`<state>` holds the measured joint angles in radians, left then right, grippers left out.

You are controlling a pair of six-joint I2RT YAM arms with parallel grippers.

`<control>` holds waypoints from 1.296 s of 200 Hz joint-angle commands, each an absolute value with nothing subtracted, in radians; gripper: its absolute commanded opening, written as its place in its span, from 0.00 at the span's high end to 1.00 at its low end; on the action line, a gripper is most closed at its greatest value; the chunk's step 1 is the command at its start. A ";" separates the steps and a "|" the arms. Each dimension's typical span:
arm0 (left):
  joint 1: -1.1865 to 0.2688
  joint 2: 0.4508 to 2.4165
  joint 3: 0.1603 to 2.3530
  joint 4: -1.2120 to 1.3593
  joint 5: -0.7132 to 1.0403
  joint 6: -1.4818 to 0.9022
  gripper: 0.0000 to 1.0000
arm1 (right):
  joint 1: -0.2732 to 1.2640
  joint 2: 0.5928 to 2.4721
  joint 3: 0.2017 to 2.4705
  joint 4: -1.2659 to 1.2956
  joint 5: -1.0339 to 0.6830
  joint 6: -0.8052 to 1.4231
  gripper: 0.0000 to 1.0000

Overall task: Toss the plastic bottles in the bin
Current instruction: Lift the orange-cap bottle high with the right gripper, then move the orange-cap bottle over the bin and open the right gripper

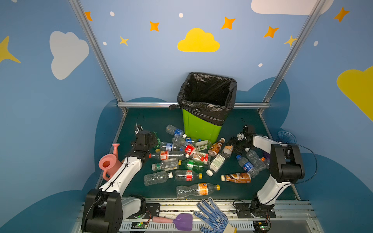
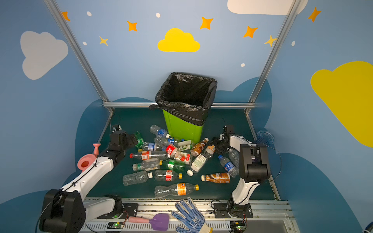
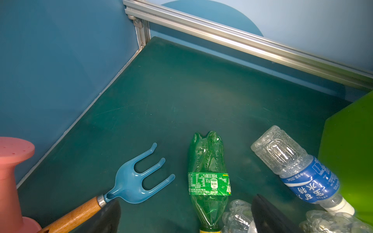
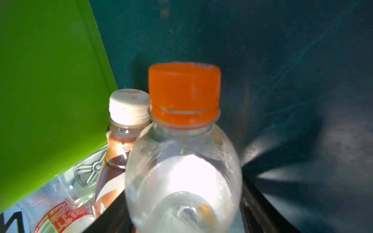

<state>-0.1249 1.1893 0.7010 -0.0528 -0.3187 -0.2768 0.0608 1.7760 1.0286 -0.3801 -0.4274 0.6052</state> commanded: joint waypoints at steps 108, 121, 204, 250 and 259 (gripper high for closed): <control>-0.123 1.144 0.689 -0.077 -0.404 -0.332 0.00 | 0.034 1.468 1.153 -0.391 -0.396 0.546 0.49; -0.120 1.146 0.689 -0.080 -0.404 -0.340 0.00 | 0.019 1.384 1.225 -0.425 -0.350 0.505 0.50; -0.110 1.157 0.686 -0.095 -0.370 -0.392 0.00 | 0.009 1.082 1.661 -0.233 -0.138 0.368 0.48; -0.116 1.153 0.702 -0.097 -0.293 -0.398 0.00 | 0.200 1.567 1.977 -0.344 -0.377 0.373 0.41; -0.119 1.157 0.706 -0.098 -0.287 -0.408 0.00 | 0.267 1.747 2.217 -0.552 -0.379 0.284 0.31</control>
